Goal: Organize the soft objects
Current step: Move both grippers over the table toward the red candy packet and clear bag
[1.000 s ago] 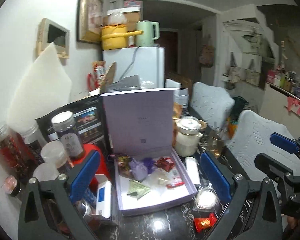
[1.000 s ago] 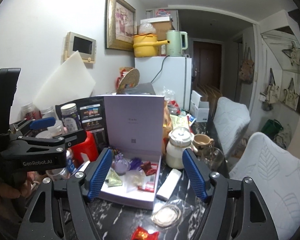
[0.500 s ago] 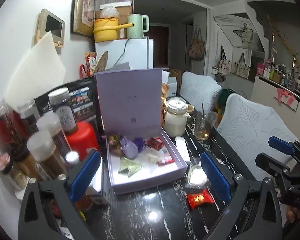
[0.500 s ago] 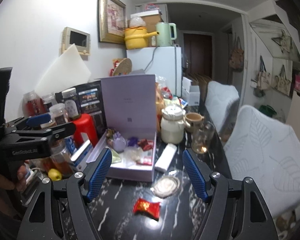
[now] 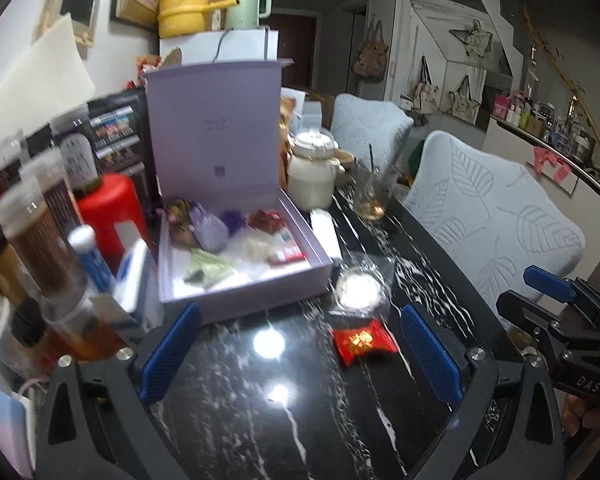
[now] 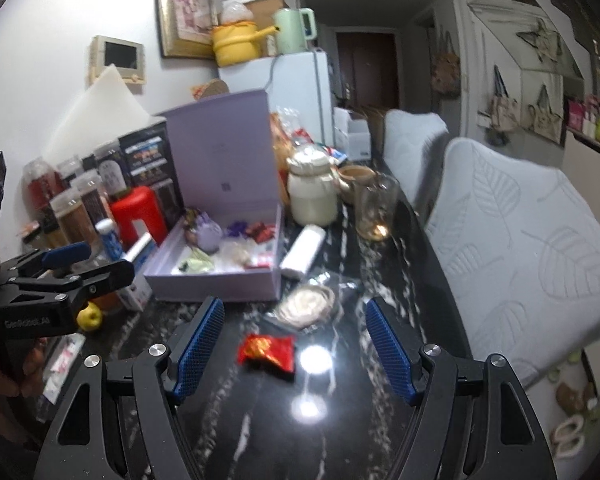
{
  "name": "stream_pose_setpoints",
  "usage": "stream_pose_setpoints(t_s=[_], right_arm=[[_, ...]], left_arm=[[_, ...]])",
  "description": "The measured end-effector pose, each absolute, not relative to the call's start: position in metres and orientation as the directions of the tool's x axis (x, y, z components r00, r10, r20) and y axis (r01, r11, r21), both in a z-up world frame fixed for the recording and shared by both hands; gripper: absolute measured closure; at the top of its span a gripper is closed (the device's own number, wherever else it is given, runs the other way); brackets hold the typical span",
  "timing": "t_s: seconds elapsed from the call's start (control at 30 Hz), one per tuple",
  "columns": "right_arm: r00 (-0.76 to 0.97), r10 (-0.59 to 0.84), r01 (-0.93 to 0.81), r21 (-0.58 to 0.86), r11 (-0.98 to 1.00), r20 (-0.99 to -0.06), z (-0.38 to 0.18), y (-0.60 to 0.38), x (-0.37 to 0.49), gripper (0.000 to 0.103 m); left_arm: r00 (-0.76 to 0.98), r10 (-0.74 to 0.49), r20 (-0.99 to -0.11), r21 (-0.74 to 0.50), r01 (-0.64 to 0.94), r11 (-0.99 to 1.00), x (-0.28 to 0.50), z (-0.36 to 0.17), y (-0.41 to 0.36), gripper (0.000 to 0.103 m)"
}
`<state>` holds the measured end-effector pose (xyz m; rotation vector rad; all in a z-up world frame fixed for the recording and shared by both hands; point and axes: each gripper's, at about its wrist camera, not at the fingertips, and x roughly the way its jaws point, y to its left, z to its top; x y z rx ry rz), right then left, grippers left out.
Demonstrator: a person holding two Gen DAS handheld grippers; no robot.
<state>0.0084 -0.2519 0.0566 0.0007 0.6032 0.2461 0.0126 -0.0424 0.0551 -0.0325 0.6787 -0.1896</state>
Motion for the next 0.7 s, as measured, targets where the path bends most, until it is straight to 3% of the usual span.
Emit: stream_pose_setpoints(t_s=[0.7], right_arm=[[0.712, 0.177, -0.153, 0.097, 0.984, -0.680, -0.013, -0.304, 0.028, 0.029]], left_arm=[[0.572, -0.304, -0.762, -0.216, 0.219, 0.952, 0.047, -0.031, -0.102, 0.001]])
